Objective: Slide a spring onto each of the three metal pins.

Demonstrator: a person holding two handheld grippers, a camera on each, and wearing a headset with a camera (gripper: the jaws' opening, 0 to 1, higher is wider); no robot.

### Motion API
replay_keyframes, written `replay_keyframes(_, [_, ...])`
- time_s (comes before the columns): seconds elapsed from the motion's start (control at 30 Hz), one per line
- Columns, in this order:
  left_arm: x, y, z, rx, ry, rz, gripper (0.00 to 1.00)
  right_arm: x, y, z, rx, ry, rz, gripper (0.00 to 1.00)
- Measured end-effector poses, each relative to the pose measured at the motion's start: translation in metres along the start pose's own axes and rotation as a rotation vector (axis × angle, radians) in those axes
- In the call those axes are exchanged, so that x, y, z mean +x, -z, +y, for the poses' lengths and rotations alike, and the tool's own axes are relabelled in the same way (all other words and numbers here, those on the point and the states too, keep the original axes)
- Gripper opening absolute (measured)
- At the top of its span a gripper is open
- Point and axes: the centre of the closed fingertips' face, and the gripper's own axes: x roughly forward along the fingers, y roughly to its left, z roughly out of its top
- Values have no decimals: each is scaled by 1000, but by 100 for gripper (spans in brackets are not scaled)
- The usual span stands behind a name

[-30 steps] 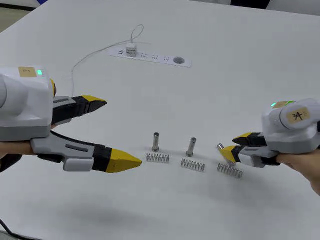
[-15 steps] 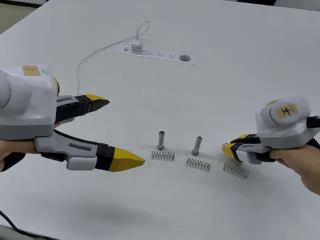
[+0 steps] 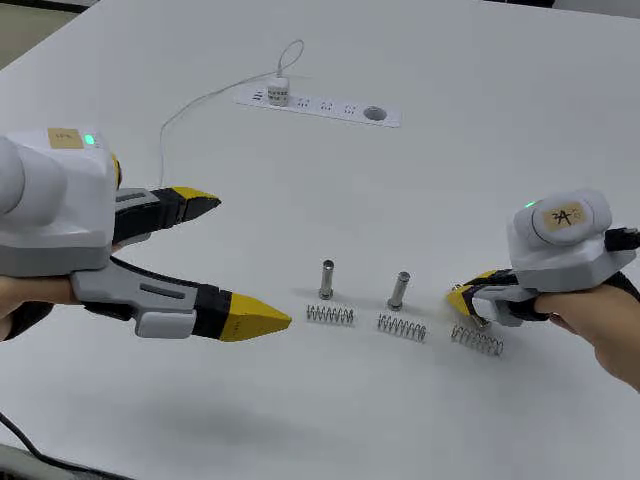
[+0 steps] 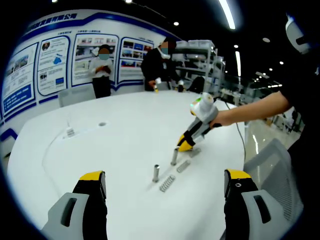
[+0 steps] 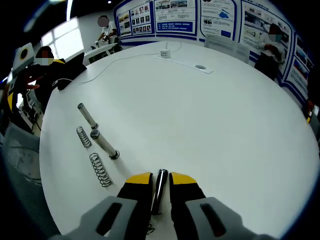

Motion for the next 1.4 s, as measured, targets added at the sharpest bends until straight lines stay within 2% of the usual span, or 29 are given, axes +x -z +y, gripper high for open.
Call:
replay_keyframes(0.5, [-1, 0, 0, 3, -3, 4, 100, 2, 0, 0, -4, 11, 29, 10])
replay_keyframes(0.87, [-2, -1, 0, 2, -7, 1, 99, 2, 1, -1, 33, 20, 48, 9])
replay_keyframes(1.27, [-7, -2, -2, 0, -20, -3, 99, 1, 2, -3, 94, 35, 43, 8])
replay_keyframes(1.4, [-8, -5, -1, -10, -27, -18, 99, -1, 4, -4, 106, 39, 35, 8])
